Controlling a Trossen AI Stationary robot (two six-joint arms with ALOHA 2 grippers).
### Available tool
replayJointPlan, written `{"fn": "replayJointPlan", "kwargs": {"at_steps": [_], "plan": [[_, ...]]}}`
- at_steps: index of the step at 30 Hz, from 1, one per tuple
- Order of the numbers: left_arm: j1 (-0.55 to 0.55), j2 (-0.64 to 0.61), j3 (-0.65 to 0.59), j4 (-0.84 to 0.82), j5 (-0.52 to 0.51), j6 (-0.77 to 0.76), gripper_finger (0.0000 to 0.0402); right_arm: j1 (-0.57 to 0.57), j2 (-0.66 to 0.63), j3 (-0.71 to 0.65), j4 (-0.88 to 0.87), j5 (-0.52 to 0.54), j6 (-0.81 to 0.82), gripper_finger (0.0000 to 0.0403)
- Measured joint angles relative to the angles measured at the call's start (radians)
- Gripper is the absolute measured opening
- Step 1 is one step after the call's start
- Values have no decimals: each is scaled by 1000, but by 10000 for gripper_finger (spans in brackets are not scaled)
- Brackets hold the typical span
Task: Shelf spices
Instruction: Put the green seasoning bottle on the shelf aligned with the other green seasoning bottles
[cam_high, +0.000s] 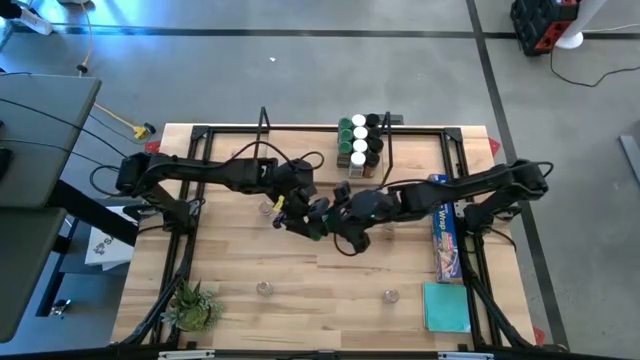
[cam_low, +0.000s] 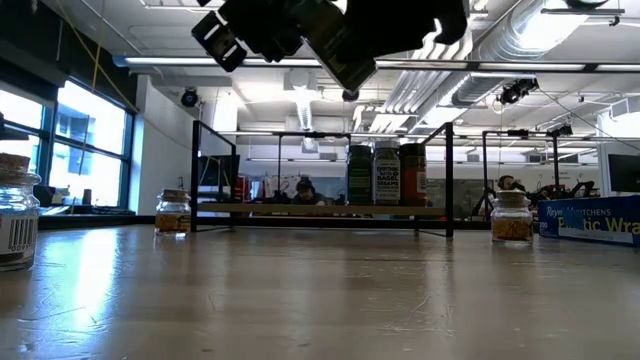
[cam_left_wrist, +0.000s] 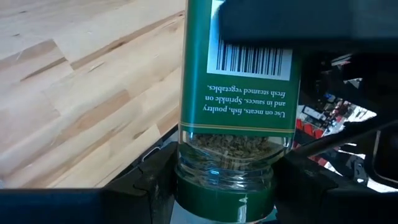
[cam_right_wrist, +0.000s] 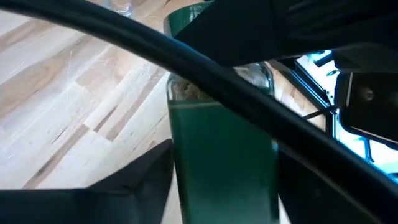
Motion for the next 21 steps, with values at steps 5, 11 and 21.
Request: {"fn": "replayJointPlan", "kwargs": {"at_steps": [5,11,21], "plan": [[1,0,0,-6,-44,84,195,-11,6,0,-21,-19,71,180],[1,-7,-1,33,-61,322,306,-46,3,0,-106,-119,307,180],[-33,-161,1,33,-300,673,360,-100,-109,-2,-175,-193,554,180]]}}
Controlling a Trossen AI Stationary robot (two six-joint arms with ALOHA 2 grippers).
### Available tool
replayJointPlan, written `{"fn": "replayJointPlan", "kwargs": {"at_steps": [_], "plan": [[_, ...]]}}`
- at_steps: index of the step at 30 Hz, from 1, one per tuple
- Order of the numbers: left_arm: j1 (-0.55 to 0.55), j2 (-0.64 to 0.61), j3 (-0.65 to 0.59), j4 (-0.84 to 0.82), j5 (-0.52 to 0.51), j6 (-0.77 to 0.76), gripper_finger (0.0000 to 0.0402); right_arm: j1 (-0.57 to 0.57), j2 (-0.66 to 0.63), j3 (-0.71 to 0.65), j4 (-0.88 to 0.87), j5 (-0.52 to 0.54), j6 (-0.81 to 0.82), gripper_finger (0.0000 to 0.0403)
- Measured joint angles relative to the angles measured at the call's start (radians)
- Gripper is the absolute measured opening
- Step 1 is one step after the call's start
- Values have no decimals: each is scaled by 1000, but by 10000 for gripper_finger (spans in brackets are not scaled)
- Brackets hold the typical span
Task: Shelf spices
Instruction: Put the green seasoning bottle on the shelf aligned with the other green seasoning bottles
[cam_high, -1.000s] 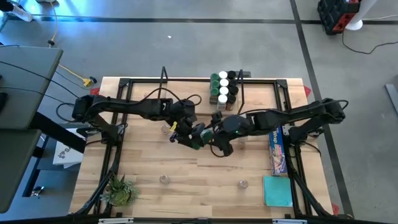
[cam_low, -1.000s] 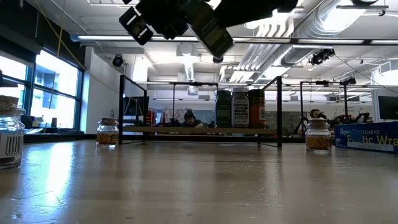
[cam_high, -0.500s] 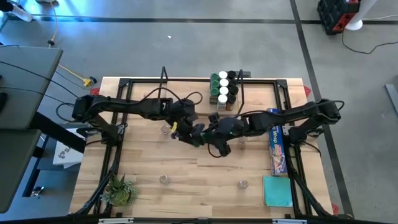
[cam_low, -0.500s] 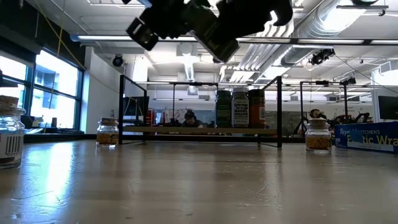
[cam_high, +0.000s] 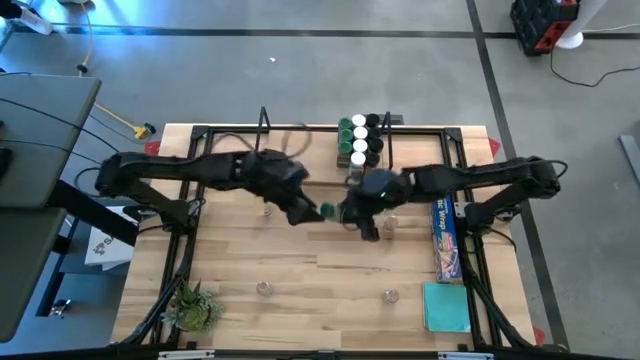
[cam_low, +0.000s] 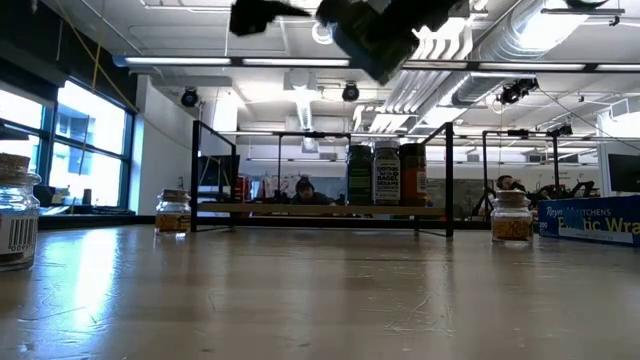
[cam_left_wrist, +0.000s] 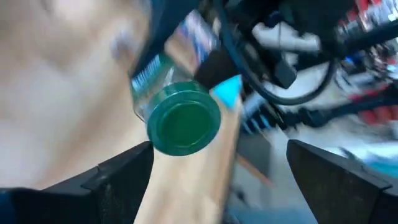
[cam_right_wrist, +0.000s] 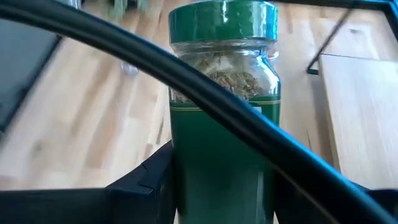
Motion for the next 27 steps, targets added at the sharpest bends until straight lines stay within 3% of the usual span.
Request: {"fn": "replayJointPlan", "kwargs": {"at_steps": [5,8,15,20,27], "plan": [[-52,-119,4,56,-365,218,360,-54,-99,-1,61,-104,150,180],[-61,-135,4,129,-460,369,360,-64,-131,-1,156,-127,227,180],[-50,-103,4,353,-416,451,360,-63,-128,-2,390,-141,363,180],[-45,-82,-2,370,-356,429,360,-66,-127,-2,423,-69,400,180],[-49,-69,-1,411,-358,376,360,-60,-127,0,539,-68,405,180]]}}
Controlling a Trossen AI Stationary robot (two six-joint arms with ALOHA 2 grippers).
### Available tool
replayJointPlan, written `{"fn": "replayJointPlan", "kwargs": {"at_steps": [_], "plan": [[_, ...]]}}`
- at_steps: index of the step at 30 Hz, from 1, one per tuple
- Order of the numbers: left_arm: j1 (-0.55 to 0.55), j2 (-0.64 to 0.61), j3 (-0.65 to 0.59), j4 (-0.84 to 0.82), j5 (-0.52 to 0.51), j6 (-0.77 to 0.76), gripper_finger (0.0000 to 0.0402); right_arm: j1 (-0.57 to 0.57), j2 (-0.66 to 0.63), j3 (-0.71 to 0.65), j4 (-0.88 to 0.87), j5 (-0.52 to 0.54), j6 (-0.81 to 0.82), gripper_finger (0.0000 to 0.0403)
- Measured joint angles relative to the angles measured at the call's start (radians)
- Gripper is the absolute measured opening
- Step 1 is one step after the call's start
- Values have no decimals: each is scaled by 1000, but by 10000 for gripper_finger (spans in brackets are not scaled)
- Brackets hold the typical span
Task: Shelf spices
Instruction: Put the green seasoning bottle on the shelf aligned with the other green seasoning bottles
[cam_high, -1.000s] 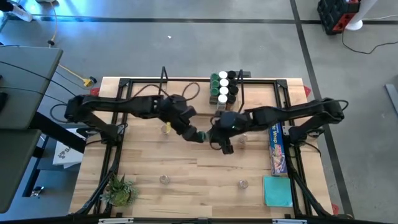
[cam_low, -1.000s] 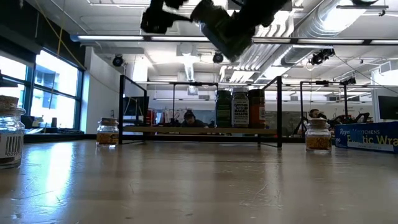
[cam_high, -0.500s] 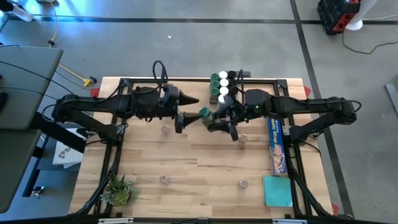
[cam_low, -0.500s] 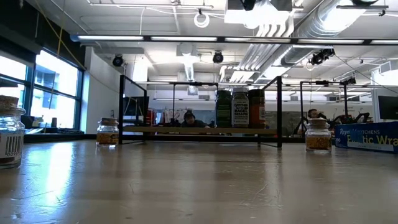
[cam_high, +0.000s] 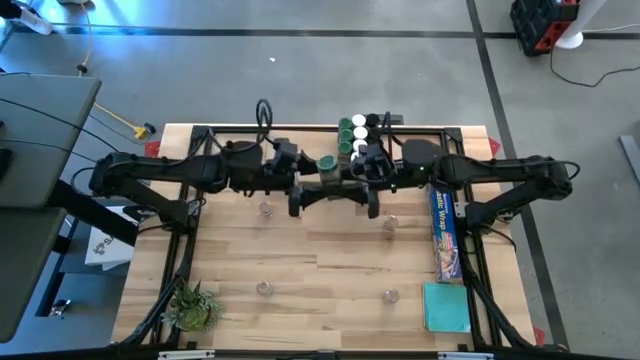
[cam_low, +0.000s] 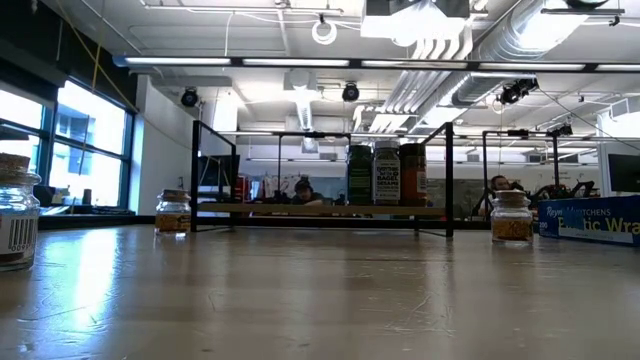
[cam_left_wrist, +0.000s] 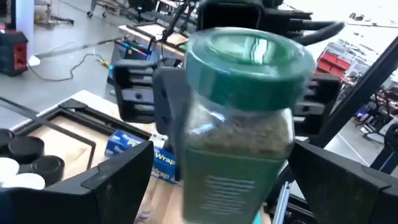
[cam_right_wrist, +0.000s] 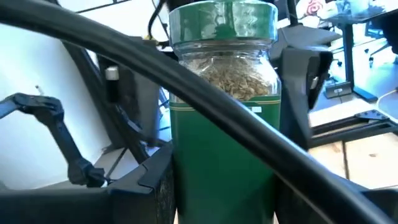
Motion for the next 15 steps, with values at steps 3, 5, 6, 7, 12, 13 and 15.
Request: {"fn": "replayJointPlan", "kwargs": {"at_steps": [3,5,6,7,12,13,15], "plan": [[0,-3,-1,87,-5,-2,360,2,0,0,4,6,0,180],[2,-7,3,153,-7,-1,360,3,0,0,4,5,0,180],[2,-3,3,181,-8,-1,360,3,0,0,6,5,-1,180],[3,3,3,208,-10,-1,360,4,0,0,6,4,-2,180],[3,34,1,234,-46,-1,360,3,0,0,19,4,-4,180],[3,40,1,244,-49,-3,360,3,0,0,23,4,-5,180],[3,55,1,270,-49,-9,360,3,0,0,22,4,-5,180]]}}
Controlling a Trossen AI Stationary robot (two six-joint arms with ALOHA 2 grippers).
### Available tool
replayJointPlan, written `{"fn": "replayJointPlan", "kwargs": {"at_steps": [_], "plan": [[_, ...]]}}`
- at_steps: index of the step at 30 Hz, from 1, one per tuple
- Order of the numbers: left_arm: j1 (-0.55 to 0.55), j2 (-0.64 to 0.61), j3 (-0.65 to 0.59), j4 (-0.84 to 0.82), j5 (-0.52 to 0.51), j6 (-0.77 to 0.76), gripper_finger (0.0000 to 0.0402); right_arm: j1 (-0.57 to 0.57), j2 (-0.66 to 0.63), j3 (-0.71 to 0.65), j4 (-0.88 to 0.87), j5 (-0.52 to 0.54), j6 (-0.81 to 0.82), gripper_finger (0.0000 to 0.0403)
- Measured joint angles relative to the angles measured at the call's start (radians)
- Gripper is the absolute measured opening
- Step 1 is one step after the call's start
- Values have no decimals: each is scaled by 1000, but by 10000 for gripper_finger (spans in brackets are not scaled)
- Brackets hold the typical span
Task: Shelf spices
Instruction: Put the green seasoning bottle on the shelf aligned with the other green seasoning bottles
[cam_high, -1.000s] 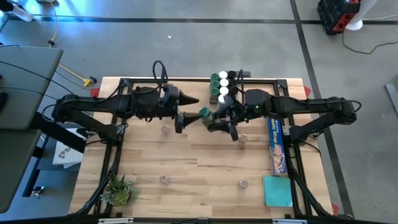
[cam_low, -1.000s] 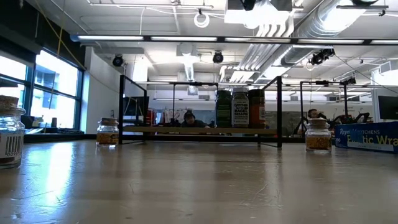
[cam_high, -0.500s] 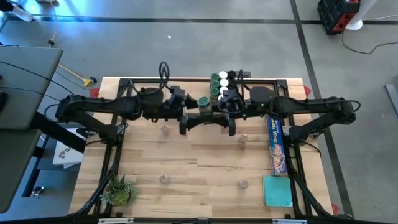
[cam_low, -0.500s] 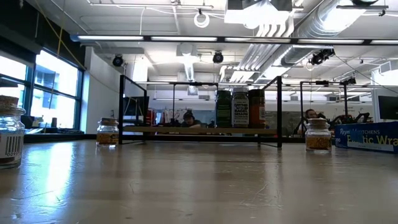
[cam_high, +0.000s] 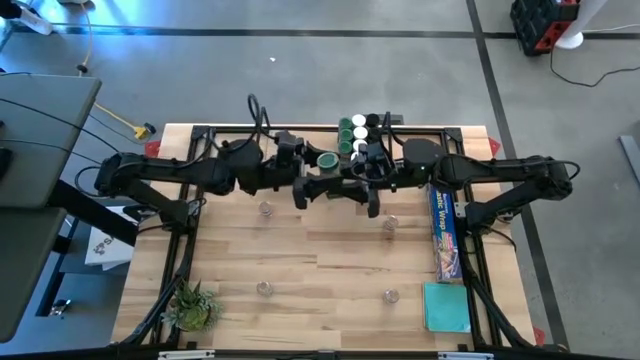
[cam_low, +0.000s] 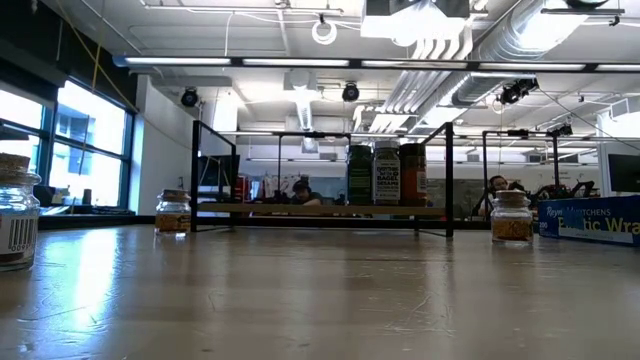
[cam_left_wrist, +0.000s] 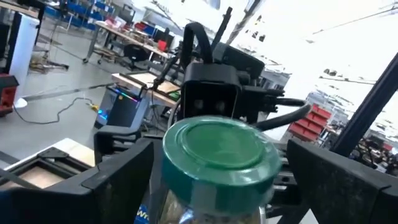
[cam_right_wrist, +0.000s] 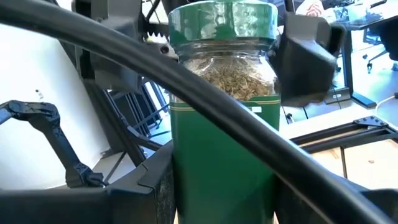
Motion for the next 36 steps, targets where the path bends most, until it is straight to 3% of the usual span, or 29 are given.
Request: {"fn": "replayJointPlan", "kwargs": {"at_steps": [6,20,25,32,36], "plan": [[0,-8,0,25,0,24,339,0,0,0,2,-1,0,180],[6,-19,0,-1,52,37,198,21,0,0,2,-2,-1,180],[12,-19,0,-13,76,35,202,27,0,0,-6,3,-1,180],[25,-20,0,-12,177,12,271,35,0,0,6,16,-4,180],[26,-24,0,-10,139,8,279,49,0,0,15,71,-23,180]]}}
